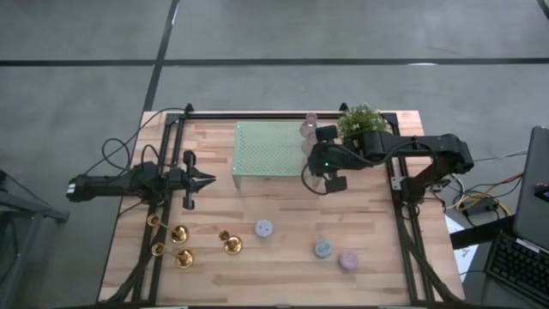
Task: Pick & Place candle stick holders
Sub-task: Put the pink candle holder on the shelf aligned with the other pink candle holders
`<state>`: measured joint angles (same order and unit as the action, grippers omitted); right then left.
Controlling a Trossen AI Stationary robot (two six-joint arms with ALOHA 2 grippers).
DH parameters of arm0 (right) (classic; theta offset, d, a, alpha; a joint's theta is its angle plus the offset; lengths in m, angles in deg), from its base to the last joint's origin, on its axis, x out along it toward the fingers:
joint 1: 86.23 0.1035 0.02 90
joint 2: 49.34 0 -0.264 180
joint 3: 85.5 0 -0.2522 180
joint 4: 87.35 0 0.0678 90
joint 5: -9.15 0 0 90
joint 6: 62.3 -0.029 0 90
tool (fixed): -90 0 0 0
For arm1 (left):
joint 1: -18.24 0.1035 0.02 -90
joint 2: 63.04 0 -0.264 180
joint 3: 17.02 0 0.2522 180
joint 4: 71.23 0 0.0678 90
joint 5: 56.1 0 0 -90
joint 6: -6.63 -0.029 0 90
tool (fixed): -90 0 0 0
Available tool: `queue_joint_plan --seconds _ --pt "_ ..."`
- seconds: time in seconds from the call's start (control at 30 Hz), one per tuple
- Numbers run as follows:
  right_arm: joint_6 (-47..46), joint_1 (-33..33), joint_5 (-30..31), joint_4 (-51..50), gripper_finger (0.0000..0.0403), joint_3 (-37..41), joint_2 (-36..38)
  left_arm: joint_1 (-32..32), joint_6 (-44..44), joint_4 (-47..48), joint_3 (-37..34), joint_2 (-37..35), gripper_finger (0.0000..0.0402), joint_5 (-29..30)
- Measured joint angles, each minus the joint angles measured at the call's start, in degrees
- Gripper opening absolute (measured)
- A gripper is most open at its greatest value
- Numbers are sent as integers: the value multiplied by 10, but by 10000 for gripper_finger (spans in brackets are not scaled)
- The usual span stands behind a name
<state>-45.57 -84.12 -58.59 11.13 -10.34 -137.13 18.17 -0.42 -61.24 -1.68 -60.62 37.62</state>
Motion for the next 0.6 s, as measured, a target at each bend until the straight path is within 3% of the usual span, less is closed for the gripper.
queue_joint_plan --seconds 0.6 --pt "18 -22 -29 41 15 32 0 0 0 0 0 0 37 0"
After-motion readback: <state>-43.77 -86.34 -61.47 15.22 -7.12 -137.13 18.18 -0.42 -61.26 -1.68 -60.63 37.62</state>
